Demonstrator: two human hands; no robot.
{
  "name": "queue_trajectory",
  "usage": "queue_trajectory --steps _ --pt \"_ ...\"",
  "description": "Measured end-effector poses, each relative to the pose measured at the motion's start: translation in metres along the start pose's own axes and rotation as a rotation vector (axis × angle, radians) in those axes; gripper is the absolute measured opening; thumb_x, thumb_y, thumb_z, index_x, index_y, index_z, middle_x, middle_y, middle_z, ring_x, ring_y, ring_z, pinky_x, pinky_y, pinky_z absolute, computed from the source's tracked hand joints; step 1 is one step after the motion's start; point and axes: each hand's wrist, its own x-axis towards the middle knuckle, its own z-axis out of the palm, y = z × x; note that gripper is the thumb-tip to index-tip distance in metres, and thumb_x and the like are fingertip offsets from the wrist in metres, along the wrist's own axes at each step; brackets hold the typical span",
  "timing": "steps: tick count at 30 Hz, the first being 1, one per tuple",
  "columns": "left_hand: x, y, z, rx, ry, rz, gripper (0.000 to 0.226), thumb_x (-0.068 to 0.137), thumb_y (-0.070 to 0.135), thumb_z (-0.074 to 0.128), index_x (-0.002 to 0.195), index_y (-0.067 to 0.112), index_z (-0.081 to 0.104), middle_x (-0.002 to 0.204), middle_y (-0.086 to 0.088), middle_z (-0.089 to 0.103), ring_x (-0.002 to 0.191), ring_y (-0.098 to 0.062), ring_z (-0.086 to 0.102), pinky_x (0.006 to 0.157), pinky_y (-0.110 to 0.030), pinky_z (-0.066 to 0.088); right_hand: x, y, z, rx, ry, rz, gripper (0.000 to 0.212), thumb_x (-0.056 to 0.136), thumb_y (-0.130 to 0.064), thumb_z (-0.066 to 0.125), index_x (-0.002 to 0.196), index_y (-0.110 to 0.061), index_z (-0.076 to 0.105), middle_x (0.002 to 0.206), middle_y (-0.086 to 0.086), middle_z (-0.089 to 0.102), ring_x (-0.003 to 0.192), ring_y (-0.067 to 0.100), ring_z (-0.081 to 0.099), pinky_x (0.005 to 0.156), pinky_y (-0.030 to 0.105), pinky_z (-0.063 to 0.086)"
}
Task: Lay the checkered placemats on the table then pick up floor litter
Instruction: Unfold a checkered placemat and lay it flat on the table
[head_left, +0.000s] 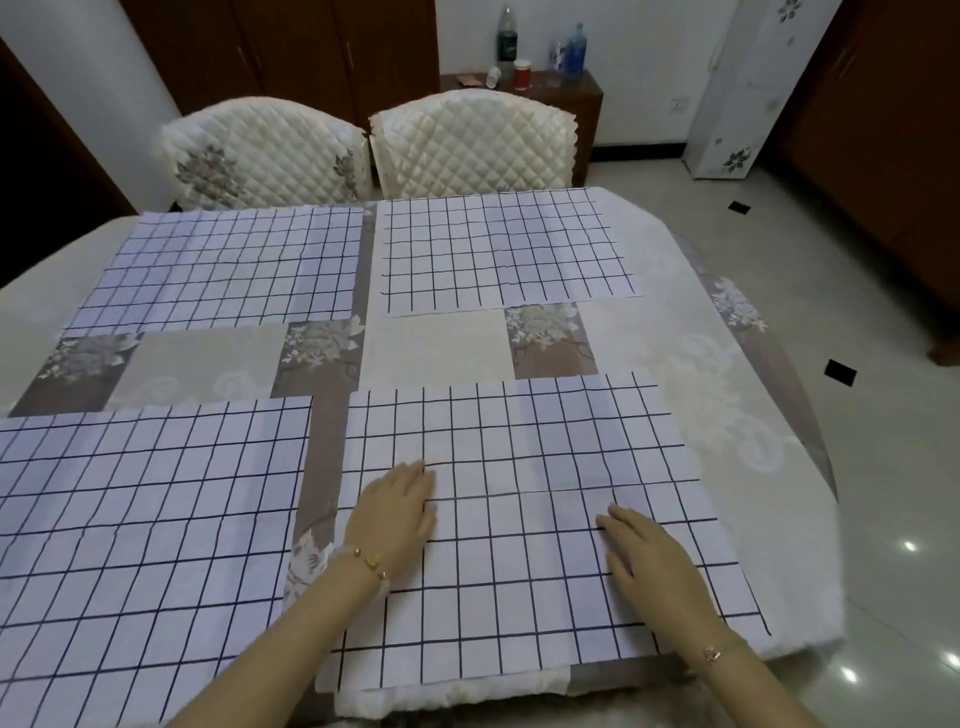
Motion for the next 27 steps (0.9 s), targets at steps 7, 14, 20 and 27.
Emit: queue_trajectory --steps 7,14,20,27 --pt "-0.052 0.034 0.024 0.022 -0.031 0.081 0.045 0.08 0.033 0.039 0.109 0.017 0.069 0.114 -0.001 0.068 0.099 -0.018 0.068 0.079 -0.034 0.058 0.017 -0.012 0.008 -0.208 0.095 -0.321 0.034 0.086 -0.028 0.056 0.101 -0.021 0.086 0.106 -0.004 0.086 0.095 0.018 0.084 0.079 0.036 0.067" --pt "-0.059 0.033 0.027 0.052 -0.103 0.067 0.062 0.097 0.037 0.008 0.121 0.019 0.062 0.126 0.0 0.062 0.112 -0.018 0.062 0.092 -0.034 0.051 0.086 0.011 -0.023 -0.149 -0.045 -0.14 0.05 0.113 -0.022 0.041 0.162 -0.014 0.036 0.174 0.001 0.029 0.162 0.021 0.028 0.13 0.039 0.027" --pt "-0.062 0.034 0.027 0.064 -0.143 0.013 0.061 0.098 0.039 0.008 0.126 0.019 0.057 0.131 0.0 0.058 0.118 -0.018 0.058 0.1 -0.033 0.028 0.144 0.03 -0.052 -0.147 -0.06 -0.006 0.048 0.113 -0.019 0.037 0.16 -0.006 0.036 0.173 0.009 0.03 0.158 0.027 0.032 0.124 0.04 0.034" --pt "-0.064 0.033 0.03 0.026 -0.191 0.006 0.06 0.097 0.042 0.009 0.129 0.021 0.054 0.134 0.001 0.056 0.121 -0.018 0.056 0.101 -0.032 0.028 0.157 0.032 -0.057 -0.112 -0.085 0.02 0.047 0.112 -0.019 0.039 0.156 0.0 0.039 0.172 0.014 0.031 0.157 0.029 0.032 0.125 0.043 0.033"
